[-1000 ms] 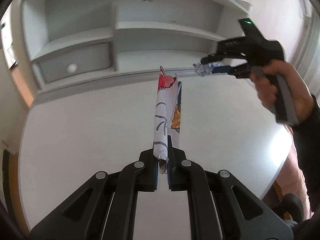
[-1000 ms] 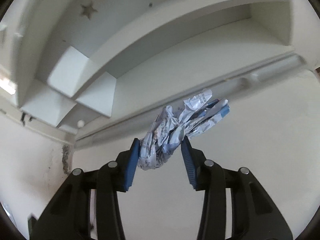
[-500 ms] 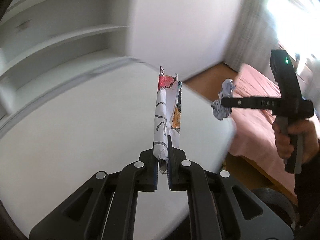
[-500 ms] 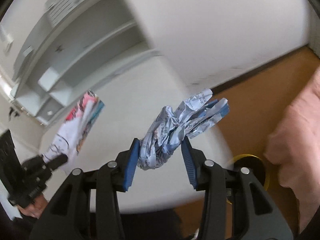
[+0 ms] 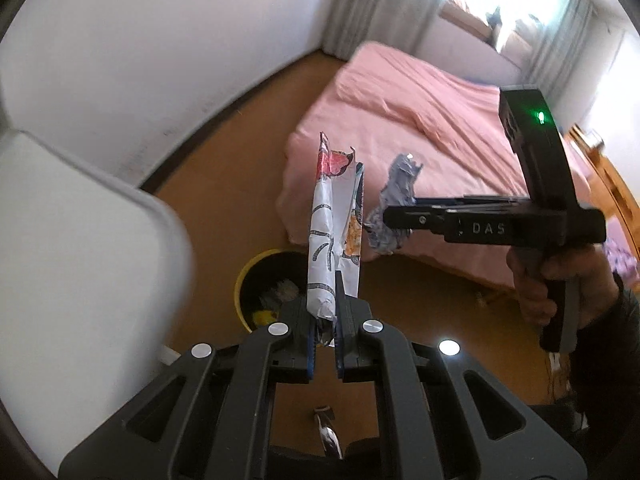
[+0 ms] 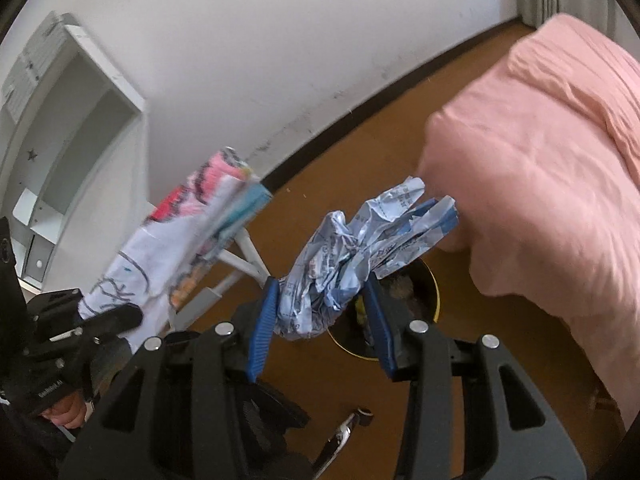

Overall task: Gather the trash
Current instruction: 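Carry the rolled paper and wrapper to the bin and open both tools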

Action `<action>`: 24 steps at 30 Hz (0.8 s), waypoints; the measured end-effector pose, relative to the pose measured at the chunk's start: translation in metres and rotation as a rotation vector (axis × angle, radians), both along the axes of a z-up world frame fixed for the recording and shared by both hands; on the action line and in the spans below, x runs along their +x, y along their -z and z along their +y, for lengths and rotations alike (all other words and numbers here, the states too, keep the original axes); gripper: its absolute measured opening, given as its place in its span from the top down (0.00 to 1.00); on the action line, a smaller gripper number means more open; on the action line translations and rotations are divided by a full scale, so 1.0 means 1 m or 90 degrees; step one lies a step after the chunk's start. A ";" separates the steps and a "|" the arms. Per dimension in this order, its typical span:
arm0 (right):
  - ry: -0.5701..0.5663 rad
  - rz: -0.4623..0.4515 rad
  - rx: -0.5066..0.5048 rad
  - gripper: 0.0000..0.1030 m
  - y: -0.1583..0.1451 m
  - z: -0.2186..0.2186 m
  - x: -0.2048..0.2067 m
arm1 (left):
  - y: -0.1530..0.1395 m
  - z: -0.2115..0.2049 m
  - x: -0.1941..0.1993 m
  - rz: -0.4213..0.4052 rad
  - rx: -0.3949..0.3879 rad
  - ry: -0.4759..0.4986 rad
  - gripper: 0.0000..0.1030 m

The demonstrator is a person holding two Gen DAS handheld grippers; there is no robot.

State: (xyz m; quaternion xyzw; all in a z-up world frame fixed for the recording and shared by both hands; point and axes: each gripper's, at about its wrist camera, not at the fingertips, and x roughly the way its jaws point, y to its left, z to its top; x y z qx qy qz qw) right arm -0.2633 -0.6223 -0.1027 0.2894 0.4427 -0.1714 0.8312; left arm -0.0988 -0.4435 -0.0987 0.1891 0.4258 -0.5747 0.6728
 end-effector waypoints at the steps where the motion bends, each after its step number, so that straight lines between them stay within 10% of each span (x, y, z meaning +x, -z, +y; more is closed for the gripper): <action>1: 0.002 0.010 0.007 0.58 0.012 -0.007 -0.004 | 0.009 -0.007 -0.003 -0.001 0.012 0.005 0.95; 24: -0.012 0.120 0.121 0.58 0.162 -0.051 0.020 | 0.190 -0.097 0.004 0.004 0.213 0.009 0.94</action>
